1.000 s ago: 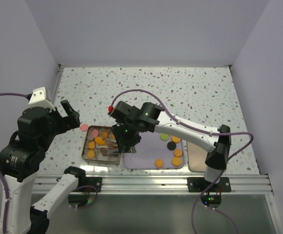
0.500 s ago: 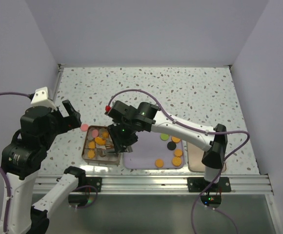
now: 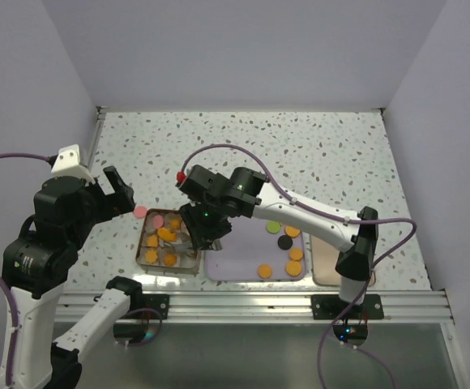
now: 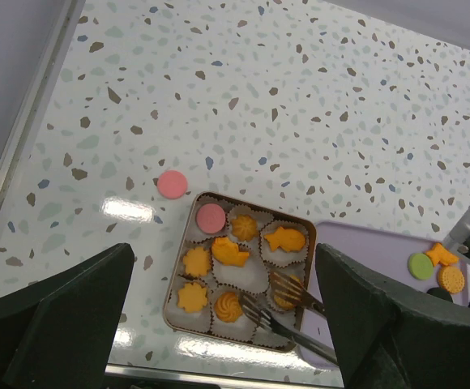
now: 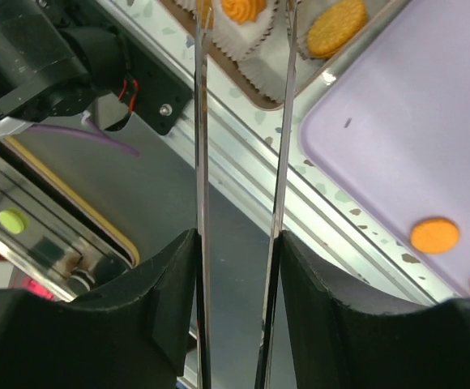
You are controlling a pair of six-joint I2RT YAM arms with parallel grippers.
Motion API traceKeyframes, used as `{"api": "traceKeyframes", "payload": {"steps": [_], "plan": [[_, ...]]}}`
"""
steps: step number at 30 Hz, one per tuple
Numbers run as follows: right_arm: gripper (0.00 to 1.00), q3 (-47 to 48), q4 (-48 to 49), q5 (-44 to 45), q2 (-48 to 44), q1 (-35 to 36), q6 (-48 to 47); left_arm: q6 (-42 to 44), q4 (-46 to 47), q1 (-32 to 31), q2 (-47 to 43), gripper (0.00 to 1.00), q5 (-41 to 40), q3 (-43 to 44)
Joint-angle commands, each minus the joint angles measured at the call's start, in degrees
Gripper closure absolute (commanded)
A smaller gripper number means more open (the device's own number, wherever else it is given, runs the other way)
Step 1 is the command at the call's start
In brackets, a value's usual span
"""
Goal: Pack the cookies
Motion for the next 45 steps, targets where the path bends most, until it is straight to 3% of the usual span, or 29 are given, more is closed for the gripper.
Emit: {"api": "traceKeyframes", "payload": {"steps": [1, 7, 14, 16, 23, 45], "plan": [[0.53, 3.6, -3.9, 4.4, -6.1, -0.4, -0.7, -0.4, 1.4, -0.2, -0.2, 0.00, -0.7, 0.0], [0.53, -2.3, -7.6, 9.1, -15.6, -2.1, 0.4, -0.8, 2.2, -0.3, -0.6, 0.00, 0.5, -1.5], [0.55, -20.5, -8.0, 12.4, -28.0, -13.9, 0.7, -1.6, 2.9, -0.2, -1.2, 0.00, 2.4, -3.3], [0.55, -22.1, -9.3, 14.0, -29.4, -15.8, 0.0, -1.8, 2.8, -0.1, -1.2, 0.00, 2.8, -3.3], [0.55, -25.6, -12.0, 19.0, -28.5, -18.6, -0.9, -2.3, 2.6, -0.2, -1.7, 0.00, 3.4, -3.5], [0.54, -34.5, -7.3, 15.1, -27.8, -19.7, 1.2, -1.9, -1.5, -0.2, -2.8, 0.00, 1.0, -0.9]]}}
